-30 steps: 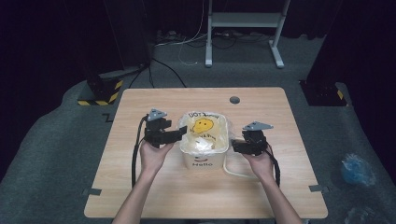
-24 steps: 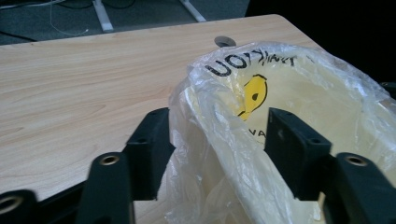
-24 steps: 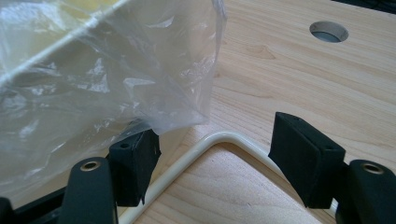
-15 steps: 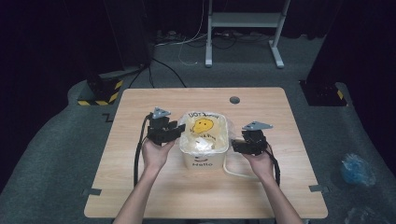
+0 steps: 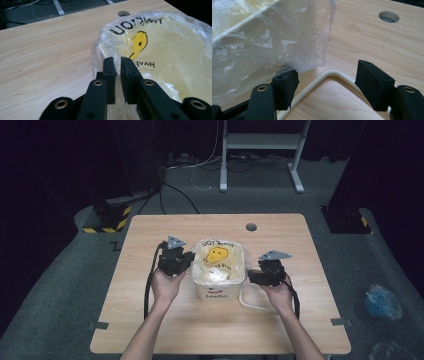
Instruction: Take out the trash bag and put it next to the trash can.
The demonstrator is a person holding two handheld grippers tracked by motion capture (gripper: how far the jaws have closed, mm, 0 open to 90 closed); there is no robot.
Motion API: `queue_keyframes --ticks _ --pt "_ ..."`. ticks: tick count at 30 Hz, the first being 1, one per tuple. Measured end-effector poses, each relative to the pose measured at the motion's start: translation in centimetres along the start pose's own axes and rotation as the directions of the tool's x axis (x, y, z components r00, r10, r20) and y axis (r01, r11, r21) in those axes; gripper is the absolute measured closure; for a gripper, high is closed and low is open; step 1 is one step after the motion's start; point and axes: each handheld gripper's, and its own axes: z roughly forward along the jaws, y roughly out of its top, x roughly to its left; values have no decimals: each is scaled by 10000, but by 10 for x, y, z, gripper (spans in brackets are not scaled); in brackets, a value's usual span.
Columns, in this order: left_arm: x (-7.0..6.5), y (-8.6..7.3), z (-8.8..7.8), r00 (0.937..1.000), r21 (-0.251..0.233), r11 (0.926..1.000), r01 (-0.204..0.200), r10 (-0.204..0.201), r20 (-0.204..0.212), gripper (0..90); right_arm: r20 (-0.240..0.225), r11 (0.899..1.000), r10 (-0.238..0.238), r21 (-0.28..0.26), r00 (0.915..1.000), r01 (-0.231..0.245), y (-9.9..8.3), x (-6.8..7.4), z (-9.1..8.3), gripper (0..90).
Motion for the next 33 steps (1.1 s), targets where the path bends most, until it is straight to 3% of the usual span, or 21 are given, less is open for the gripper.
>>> queue_keyframes --ticks 7,20,25,33 --pt "3 0 -1 9998 56 9999 90 -91 175 897 28 10000 78 -38 10000 -78 -1 -3 -2 345" --pt "5 6 -14 9984 -549 9980 301 -274 494 900 140 9999 103 -49 9998 -102 -4 -7 -6 329" --pt "5 8 -16 9981 -658 9972 363 -329 512 900 458 9998 147 -134 9988 -141 -6 -11 -13 317" --pt "8 9 -18 9971 -731 9956 583 -544 536 900 232 9989 393 -255 9990 -387 -10 -24 -29 324"
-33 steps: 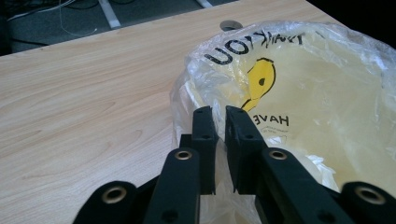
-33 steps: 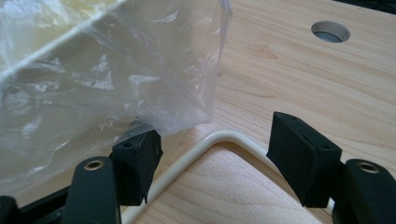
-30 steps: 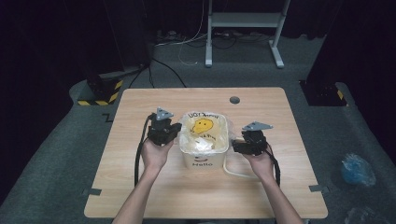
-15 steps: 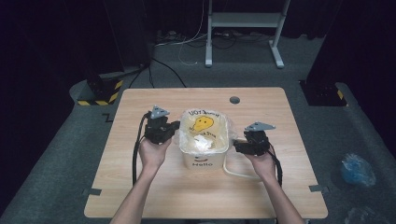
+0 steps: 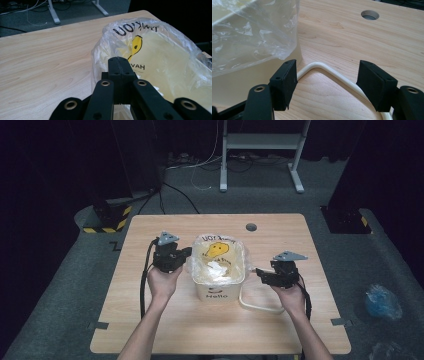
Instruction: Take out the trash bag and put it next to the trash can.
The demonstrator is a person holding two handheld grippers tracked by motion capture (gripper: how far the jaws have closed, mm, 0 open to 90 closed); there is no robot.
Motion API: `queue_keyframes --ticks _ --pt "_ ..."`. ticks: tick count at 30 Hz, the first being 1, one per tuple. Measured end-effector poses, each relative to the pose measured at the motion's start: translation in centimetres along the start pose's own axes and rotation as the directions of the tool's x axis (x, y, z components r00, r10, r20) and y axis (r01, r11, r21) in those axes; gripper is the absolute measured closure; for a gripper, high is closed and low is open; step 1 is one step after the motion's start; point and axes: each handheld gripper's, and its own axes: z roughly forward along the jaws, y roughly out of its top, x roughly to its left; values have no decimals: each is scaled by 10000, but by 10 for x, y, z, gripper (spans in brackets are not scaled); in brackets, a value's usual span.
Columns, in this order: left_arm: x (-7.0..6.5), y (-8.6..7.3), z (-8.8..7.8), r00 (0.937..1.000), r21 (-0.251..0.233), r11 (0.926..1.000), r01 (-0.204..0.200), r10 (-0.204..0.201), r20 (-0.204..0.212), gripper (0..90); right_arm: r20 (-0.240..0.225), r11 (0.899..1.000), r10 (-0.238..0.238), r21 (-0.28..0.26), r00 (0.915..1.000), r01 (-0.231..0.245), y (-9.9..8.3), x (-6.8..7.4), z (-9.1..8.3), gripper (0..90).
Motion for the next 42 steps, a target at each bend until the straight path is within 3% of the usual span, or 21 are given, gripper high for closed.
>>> queue_keyframes --ticks 8,19,27,31,35,42 --pt "-2 2 -1 9999 -69 10000 65 -65 84 900 -531 9991 -41 -424 9986 18 10 1 -11 368" --pt "-2 2 -2 9999 -99 9999 69 -68 125 899 -1366 9952 -419 -931 9897 292 42 19 -18 444" --pt "-2 2 -3 9998 -148 9998 116 -113 193 900 -1573 9956 -561 -830 9860 434 58 32 -12 450" --pt "-2 3 -4 9998 -175 9998 59 -56 196 899 -1704 9979 -400 -579 9846 305 63 36 -6 455" --pt "-3 3 -5 9996 -223 9997 98 -92 256 900 -1771 9976 -545 -521 9827 459 66 40 -1 516" --pt "-4 3 -5 9992 -239 9997 92 -83 382 899 -1979 9956 -935 -293 9757 895 72 49 3 723"
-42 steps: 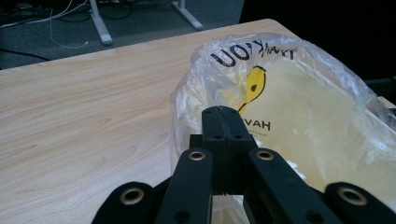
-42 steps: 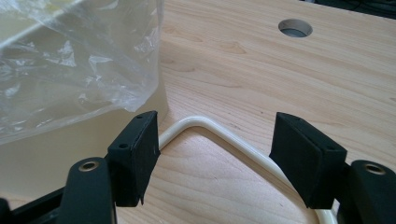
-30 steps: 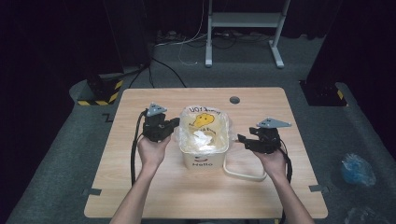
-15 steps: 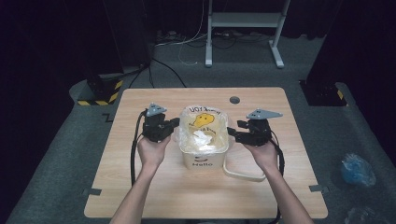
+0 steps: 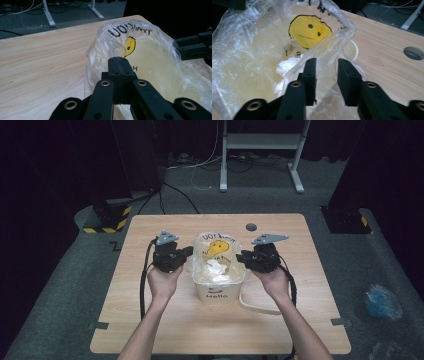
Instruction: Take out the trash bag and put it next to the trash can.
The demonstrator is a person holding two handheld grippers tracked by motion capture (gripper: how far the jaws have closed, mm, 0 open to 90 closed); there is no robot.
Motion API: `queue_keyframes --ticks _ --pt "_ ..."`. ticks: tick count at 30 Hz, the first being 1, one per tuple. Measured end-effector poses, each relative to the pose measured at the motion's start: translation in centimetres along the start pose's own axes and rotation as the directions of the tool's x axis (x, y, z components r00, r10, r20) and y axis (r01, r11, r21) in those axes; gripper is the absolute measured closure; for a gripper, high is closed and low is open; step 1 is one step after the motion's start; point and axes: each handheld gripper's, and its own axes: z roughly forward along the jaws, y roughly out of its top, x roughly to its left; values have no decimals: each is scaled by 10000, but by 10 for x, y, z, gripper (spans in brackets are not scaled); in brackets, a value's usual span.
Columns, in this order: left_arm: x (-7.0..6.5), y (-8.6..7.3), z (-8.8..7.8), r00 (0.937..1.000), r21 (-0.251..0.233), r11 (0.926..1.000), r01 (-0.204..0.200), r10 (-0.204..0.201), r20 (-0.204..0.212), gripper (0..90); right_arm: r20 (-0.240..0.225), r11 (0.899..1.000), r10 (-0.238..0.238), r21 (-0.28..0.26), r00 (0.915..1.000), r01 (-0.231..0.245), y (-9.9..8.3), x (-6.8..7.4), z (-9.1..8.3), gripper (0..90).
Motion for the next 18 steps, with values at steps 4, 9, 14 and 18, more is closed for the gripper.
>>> queue_keyframes --ticks 4,9,14,18 --pt "-1 0 0 10000 -21 10000 -34 34 58 899 -159 9996 -204 204 9997 207 3 2 4 844" --pt "-3 1 0 9998 -44 9999 -135 136 166 899 -345 9998 -121 165 9993 126 4 2 6 897" --pt "-5 1 2 9990 34 9996 -283 282 340 898 -514 9998 -104 159 9986 112 4 2 7 899" --pt "-7 1 6 9972 167 9992 -366 355 655 892 -677 9998 -128 129 9976 137 6 5 9 899"
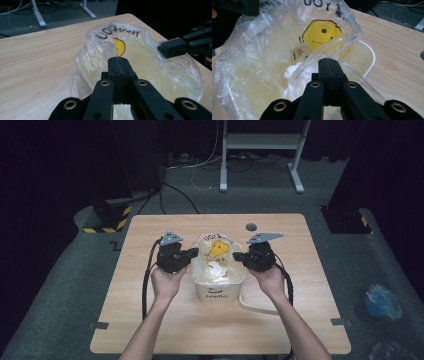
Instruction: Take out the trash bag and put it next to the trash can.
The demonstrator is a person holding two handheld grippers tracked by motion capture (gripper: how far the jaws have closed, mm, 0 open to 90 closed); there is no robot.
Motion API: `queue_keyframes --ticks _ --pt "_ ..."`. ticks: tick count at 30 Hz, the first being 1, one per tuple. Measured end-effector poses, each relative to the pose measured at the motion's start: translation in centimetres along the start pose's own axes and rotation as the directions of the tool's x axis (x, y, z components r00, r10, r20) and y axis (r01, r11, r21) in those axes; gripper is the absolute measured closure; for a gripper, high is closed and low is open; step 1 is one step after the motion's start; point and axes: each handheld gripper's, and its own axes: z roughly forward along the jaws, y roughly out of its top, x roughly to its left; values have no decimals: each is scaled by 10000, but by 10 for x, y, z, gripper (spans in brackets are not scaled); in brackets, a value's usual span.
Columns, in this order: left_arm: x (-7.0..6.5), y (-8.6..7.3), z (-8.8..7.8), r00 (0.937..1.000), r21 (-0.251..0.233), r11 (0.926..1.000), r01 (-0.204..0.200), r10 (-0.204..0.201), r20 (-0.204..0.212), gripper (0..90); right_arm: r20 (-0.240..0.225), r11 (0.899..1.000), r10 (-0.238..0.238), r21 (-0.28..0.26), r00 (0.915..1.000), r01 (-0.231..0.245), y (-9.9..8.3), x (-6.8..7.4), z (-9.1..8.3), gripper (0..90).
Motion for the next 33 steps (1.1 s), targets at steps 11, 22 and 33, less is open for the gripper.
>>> queue_keyframes --ticks 11,22,33 --pt "-4 -3 17 9964 530 9984 220 -263 807 677 -333 9995 -241 204 9992 248 3 9 9 900" --pt "-14 -5 29 9934 764 9970 -88 0 1148 511 -487 9988 -343 319 9982 358 6 17 17 900" --pt "-26 -5 42 9940 1126 9928 -405 285 1060 580 -498 9988 -356 322 9981 372 7 20 20 900"
